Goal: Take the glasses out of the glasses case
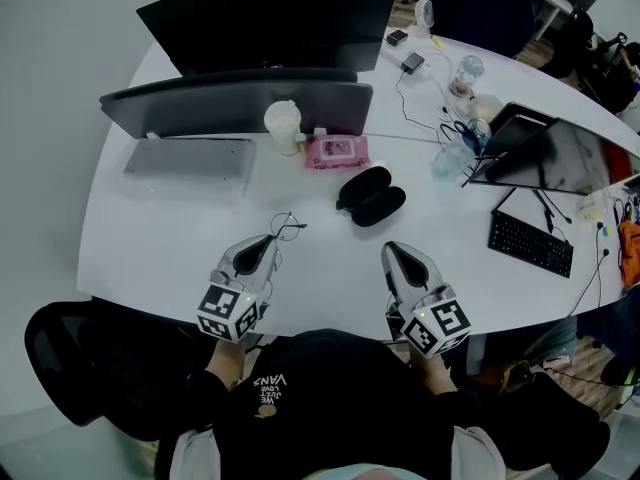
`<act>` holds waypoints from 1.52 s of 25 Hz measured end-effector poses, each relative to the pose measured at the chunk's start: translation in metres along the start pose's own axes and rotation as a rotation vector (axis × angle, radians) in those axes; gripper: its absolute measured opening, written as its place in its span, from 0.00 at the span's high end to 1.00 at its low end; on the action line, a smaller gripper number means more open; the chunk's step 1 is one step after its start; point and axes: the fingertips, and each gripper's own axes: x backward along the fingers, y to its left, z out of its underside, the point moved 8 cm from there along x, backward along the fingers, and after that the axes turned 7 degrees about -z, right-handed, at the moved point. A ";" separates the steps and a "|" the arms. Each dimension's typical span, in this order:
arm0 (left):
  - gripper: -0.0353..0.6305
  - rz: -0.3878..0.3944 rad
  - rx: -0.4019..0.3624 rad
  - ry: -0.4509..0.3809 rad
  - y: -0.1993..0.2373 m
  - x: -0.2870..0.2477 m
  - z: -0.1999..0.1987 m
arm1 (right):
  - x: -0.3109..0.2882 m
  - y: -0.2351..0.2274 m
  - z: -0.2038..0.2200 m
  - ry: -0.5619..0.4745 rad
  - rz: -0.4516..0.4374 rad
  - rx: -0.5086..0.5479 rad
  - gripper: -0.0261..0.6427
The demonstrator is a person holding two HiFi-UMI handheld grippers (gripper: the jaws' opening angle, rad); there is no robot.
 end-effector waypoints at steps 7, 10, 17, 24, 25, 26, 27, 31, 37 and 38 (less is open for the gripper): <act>0.93 -0.008 0.011 -0.028 0.012 0.003 -0.007 | -0.012 0.003 -0.008 -0.005 -0.007 0.020 0.96; 0.93 -0.010 0.011 -0.043 0.017 0.003 -0.012 | -0.017 0.004 -0.010 -0.008 -0.005 0.029 0.96; 0.93 -0.008 0.007 -0.064 0.025 0.007 -0.019 | -0.023 0.006 -0.016 -0.019 0.003 0.043 0.96; 0.93 -0.008 0.011 -0.079 0.033 0.011 -0.024 | -0.031 0.010 -0.020 -0.022 0.003 0.054 0.96; 0.93 -0.006 0.011 -0.080 0.033 0.011 -0.024 | -0.032 0.011 -0.020 -0.022 0.002 0.056 0.96; 0.93 -0.004 0.010 -0.082 0.034 0.011 -0.025 | -0.033 0.011 -0.020 -0.021 0.002 0.057 0.96; 0.93 -0.003 0.009 -0.083 0.034 0.011 -0.026 | -0.034 0.012 -0.021 -0.021 0.002 0.058 0.96; 0.93 0.006 0.008 -0.085 0.034 0.008 -0.027 | -0.033 0.011 -0.021 -0.023 0.002 0.060 0.96; 0.93 0.017 0.012 -0.087 0.034 0.004 -0.028 | -0.035 0.010 -0.021 -0.012 0.014 0.087 0.96; 0.93 0.017 0.012 -0.087 0.035 0.003 -0.028 | -0.035 0.010 -0.020 -0.011 0.014 0.089 0.96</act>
